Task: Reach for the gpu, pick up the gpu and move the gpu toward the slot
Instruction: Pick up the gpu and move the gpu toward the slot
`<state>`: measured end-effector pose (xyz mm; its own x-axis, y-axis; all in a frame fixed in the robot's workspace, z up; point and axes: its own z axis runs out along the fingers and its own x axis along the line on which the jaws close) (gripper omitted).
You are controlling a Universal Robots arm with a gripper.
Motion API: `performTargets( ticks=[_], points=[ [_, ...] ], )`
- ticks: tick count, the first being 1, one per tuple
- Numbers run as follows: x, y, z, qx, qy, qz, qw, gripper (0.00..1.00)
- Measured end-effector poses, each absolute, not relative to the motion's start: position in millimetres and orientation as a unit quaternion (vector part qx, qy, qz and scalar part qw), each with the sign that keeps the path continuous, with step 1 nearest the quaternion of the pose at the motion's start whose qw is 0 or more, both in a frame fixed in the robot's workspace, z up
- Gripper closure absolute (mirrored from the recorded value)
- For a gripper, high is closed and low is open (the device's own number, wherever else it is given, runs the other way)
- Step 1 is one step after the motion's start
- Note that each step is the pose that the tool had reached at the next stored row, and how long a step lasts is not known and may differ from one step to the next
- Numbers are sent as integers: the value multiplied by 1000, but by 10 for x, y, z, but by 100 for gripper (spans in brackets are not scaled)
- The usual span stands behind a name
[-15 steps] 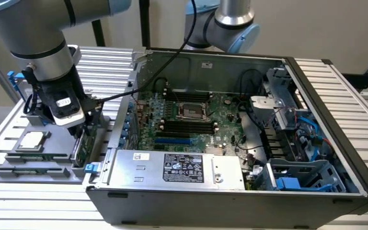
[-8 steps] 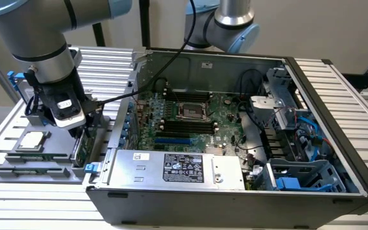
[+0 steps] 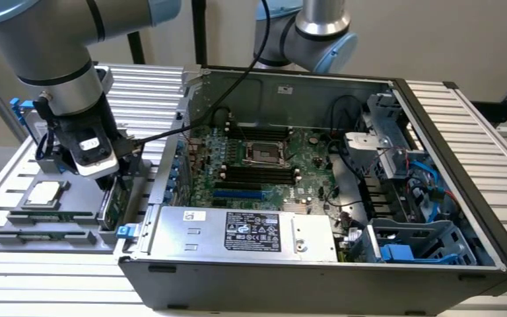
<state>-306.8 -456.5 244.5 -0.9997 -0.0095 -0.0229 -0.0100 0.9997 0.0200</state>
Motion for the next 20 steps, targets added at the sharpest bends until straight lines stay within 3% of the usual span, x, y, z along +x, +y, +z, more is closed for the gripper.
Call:
performTargets(
  ticks=[13, 16, 17, 20],
  points=[
    [-3080, -4538, 2435, -5, 1000, 10, 12, 58],
    [-3083, -4532, 2431, -5, 1000, 10, 12, 59],
    [-3084, -4530, 2429, -5, 1000, 10, 12, 67],
    [-3084, -4520, 2424, -5, 1000, 10, 12, 67]
  ],
)
